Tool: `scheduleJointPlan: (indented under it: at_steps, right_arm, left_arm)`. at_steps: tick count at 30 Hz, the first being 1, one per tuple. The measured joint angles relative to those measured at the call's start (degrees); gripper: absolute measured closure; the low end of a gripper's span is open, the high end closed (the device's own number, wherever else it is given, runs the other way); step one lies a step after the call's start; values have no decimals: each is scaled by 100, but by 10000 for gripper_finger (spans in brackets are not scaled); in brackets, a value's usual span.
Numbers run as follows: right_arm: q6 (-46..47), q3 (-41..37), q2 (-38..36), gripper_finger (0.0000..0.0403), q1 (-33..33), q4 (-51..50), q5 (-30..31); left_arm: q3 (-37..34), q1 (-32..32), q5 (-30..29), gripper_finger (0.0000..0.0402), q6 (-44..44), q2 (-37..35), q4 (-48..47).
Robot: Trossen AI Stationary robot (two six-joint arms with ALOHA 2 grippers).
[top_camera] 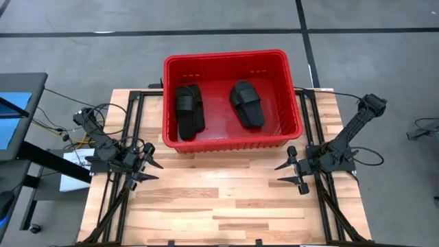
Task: Pick and place slides into bin
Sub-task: Return to Home Position
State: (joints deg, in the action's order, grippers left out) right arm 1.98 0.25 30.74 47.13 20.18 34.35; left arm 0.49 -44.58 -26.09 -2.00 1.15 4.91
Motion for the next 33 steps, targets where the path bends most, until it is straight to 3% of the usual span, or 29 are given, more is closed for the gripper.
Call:
scheduleJointPlan:
  at_steps: [33]
  right_arm:
    - [0, 0, -1, 226, 0, 0, 0]
  left_arm:
    - [-1, 0, -2, 223, 18, -1, 1]
